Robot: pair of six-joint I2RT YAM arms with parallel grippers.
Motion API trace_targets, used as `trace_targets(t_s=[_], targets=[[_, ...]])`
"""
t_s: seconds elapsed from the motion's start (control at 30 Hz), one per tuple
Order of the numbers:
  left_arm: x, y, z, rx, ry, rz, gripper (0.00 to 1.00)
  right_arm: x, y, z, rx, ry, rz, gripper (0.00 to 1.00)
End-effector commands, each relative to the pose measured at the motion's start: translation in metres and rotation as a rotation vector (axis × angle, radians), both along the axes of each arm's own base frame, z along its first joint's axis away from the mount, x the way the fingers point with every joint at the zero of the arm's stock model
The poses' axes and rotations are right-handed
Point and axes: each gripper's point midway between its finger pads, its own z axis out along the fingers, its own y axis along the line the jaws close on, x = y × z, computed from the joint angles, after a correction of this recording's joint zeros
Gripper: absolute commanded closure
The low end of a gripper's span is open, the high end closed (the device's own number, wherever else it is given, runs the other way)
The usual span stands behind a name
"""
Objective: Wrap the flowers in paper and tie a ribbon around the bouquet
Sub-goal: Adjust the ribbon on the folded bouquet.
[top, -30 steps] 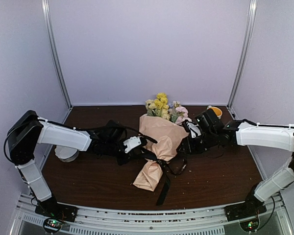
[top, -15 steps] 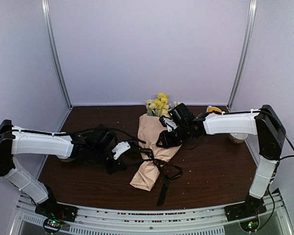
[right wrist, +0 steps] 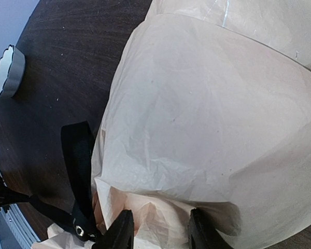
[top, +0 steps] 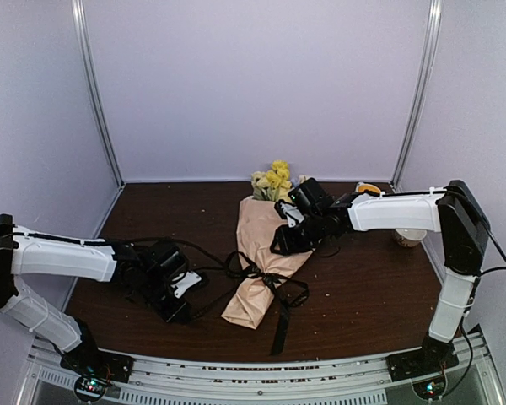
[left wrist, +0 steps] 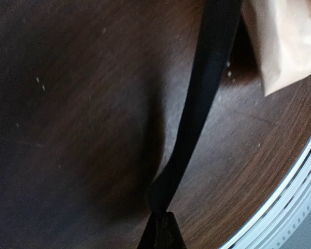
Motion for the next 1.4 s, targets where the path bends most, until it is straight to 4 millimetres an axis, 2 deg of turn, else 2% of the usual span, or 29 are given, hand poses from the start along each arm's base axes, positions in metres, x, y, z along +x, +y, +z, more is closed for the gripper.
trace_targets(t_s=[0.0,0.1,0.17,0.2,0.27,0.3,0.37,0.5,0.6,0.63,0.7,0.77,0.8,0.87,0.9,1.03,1.23,1.37], targets=[[-0.017,0.012,-0.005,0.027,0.074,0.056,1.0,0.003,-0.007,0.003,-0.019,-0.022,-0.013,0.62],[-0.016,0.011,-0.004,0.026,0.07,0.04,1.0,0.001,-0.006,0.012,-0.006,-0.035,0.008,0.62],[-0.012,0.007,0.0,0.016,0.053,0.02,1.0,0.0,-0.004,0.026,0.016,-0.057,0.025,0.62],[-0.008,0.005,0.004,0.011,0.03,0.016,0.91,-0.002,-0.005,0.035,0.028,-0.07,0.031,0.62],[0.006,0.0,0.02,0.0,-0.04,0.011,0.58,-0.006,-0.01,0.05,0.034,-0.094,0.034,0.61],[0.013,-0.002,0.029,-0.006,-0.078,0.008,0.47,-0.01,-0.016,0.054,0.019,-0.098,0.031,0.61],[0.023,-0.007,0.048,-0.029,-0.148,-0.011,0.31,-0.017,-0.032,0.059,-0.015,-0.107,0.008,0.6],[0.037,-0.024,0.079,-0.105,-0.26,-0.1,0.12,-0.039,-0.071,0.041,-0.101,-0.078,-0.067,0.55],[0.049,-0.043,0.092,-0.157,-0.303,-0.166,0.08,-0.057,-0.085,0.018,-0.103,-0.012,-0.102,0.52],[0.061,-0.047,0.093,-0.147,-0.336,-0.166,0.08,-0.061,-0.085,0.011,-0.092,0.005,-0.107,0.5],[0.099,-0.048,0.092,-0.103,-0.413,-0.084,0.08,-0.066,-0.087,-0.004,-0.081,0.032,-0.127,0.48],[0.141,-0.047,0.084,-0.082,-0.395,0.049,0.16,-0.067,-0.085,-0.015,-0.083,0.048,-0.13,0.46],[0.156,-0.049,0.07,-0.076,-0.345,0.087,0.21,-0.067,-0.084,-0.019,-0.087,0.054,-0.129,0.46],[0.182,-0.054,0.055,-0.076,-0.317,0.13,0.25,-0.068,-0.077,-0.025,-0.084,0.06,-0.116,0.45],[0.188,-0.06,0.05,-0.079,-0.325,0.116,0.25,-0.069,-0.074,-0.028,-0.077,0.066,-0.107,0.45],[0.191,-0.087,0.037,-0.189,-0.319,0.058,0.22,-0.075,-0.065,-0.04,-0.069,0.092,-0.083,0.44],[0.188,-0.101,0.033,-0.257,-0.299,0.017,0.21,-0.086,-0.067,-0.062,-0.114,0.134,-0.088,0.45],[0.182,-0.104,0.017,-0.258,-0.248,-0.001,0.22,-0.088,-0.07,-0.068,-0.132,0.144,-0.09,0.47]])
